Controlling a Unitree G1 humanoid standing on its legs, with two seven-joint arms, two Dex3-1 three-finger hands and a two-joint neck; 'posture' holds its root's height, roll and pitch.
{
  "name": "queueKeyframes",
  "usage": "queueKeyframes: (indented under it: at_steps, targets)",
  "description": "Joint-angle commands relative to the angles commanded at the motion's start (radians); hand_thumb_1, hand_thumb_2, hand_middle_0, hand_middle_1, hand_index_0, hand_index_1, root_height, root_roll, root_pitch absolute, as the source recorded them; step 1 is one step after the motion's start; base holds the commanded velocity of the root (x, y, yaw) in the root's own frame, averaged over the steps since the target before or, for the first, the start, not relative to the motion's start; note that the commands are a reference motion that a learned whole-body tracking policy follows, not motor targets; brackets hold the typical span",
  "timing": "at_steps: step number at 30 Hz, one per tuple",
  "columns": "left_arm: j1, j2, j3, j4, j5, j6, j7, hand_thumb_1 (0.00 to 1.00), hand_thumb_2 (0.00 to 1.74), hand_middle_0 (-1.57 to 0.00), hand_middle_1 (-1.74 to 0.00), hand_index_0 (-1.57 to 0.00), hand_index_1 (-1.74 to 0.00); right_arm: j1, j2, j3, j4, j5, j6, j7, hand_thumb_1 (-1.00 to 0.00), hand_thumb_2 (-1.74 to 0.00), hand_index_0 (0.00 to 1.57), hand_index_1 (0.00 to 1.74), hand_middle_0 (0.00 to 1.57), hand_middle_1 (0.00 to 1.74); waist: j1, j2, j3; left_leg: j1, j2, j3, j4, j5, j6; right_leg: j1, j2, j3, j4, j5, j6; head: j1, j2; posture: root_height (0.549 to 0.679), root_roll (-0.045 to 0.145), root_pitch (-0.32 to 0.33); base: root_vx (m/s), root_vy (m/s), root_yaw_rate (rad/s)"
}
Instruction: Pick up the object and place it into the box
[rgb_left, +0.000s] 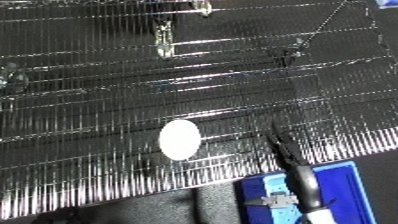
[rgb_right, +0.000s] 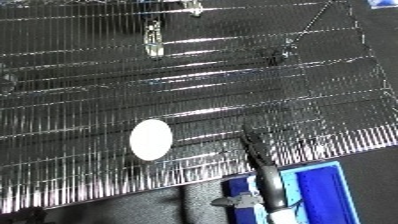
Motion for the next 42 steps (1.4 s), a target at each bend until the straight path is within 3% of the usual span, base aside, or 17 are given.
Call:
queueKeyframes:
  at_steps: [10, 18, 32, 42]
  targets:
    - [-0.019, 0.005, 0.005, 0.003, 0.012, 0.001, 0.020, 1.00, 1.74, -1.57, -1.74, -1.57, -1.74, -0.064, -0.011, -0.004, 0.019, -0.004, 0.019, 0.011, 0.00, 0.00, 0.00, 0.00, 0.00, 0.00, 0.022, 0.005, 0.000, -0.058, -0.017, -0.006, 0.037, -0.010, 0.0070, -0.066, -0.0208, -0.005, 0.053, -0.002, 0.0116, -0.004, -0.008, 0.662, 0.042, 0.005, 0.038, 0.044, 0.097]
    - [-0.031, 0.010, 0.007, 0.005, 0.016, 0.008, 0.022, 1.00, 1.74, -1.57, -1.74, -1.57, -1.74, -0.114, -0.018, -0.006, 0.042, 0.003, 0.036, 0.027, 0.00, 0.00, 0.00, 0.00, 0.00, 0.00, 0.034, 0.015, 0.000, -0.098, -0.025, -0.009, 0.062, -0.022, 0.0133, -0.115, -0.0347, -0.004, 0.086, -0.002, 0.0163, 0.001, 0.000, 0.659, 0.040, 0.025, 0.040, 0.044, 0.077]
    - [-0.045, 0.002, -0.014, -0.016, 0.024, 0.027, 0.037, 1.00, 1.74, -1.57, -1.74, -1.57, -1.74, -0.207, -0.018, 0.014, 0.068, -0.013, 0.063, 0.043, 0.00, 0.00, 0.00, 0.00, 0.00, 0.00, 0.049, 0.036, 0.000, -0.175, -0.038, -0.010, 0.115, -0.049, 0.0234, -0.201, -0.0525, -0.001, 0.148, -0.007, 0.0167, 0.042, 0.041, 0.652, 0.038, 0.059, 0.040, 0.036, 0.055]
    - [-0.047, 0.005, -0.033, -0.040, 0.012, 0.042, 0.056, 1.00, 1.74, -1.57, -1.74, -1.57, -1.74, -0.277, -0.019, 0.029, 0.064, -0.022, 0.079, 0.030, 0.00, 0.00, 0.00, 0.00, 0.00, 0.00, 0.061, 0.049, 0.000, -0.232, -0.047, -0.007, 0.147, -0.065, 0.0321, -0.266, -0.0578, -0.002, 0.187, -0.011, 0.0153, 0.098, 0.121, 0.646, 0.035, 0.091, 0.035, 0.029, 0.040]
